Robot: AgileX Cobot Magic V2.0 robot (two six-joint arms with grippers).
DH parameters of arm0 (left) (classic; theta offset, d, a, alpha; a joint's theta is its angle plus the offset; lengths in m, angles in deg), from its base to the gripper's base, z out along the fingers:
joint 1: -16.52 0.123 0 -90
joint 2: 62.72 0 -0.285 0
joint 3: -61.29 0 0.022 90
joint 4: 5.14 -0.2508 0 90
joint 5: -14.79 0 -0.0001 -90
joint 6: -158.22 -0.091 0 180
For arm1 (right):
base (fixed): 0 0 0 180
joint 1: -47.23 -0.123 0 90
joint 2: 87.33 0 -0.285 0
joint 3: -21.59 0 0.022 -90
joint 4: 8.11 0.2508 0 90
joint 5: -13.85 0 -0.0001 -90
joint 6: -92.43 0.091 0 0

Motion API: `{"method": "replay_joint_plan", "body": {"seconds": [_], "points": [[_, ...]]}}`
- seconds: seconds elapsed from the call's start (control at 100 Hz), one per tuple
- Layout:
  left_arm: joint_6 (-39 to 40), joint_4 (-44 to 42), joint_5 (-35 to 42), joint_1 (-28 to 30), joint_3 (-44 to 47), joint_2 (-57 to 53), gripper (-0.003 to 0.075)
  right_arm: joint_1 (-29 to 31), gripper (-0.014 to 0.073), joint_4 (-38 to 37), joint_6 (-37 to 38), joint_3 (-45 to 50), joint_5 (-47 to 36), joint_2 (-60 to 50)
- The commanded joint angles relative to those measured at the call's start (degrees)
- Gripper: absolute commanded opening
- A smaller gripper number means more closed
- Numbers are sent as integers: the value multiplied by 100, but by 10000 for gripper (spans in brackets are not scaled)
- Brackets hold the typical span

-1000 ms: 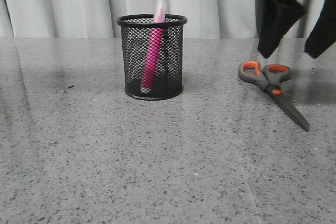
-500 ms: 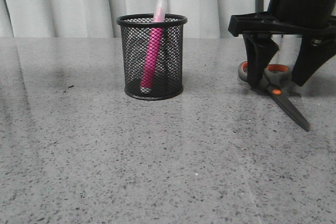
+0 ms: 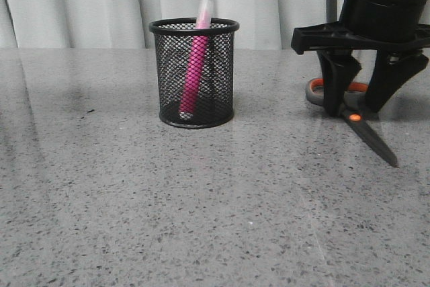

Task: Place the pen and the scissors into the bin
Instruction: 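Lower the right gripper onto the scissors handles and close it, then lift the scissors blade-down with the right gripper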

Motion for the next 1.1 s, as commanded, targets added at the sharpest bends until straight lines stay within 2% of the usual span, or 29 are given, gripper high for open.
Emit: {"method": "replay_joint_plan", "body": {"seconds": [0.0,0.2,0.38,0.49,0.59,0.81,1.09], "points": [[-10,98,394,8,-182,-163,364,-3,214,118,-12,-93,-87,-88],[-10,98,394,8,-182,-163,364,-3,-68,118,-208,-93,-26,-88],[-10,98,394,8,-182,-163,364,-3,-71,54,-320,-41,-182,-451],[-10,98,394,8,-182,-163,364,-3,-71,-16,-320,276,-637,-1045],[-10,98,394,8,-182,-163,364,-3,-71,-34,-320,867,-1405,-1653],[-10,107,384,8,-182,-163,364,-142,-71,543,-320,2422,-4333,-2976],[-10,107,384,8,-182,-163,364,-1062,-73,509,-320,2598,-6297,-3108]]}}
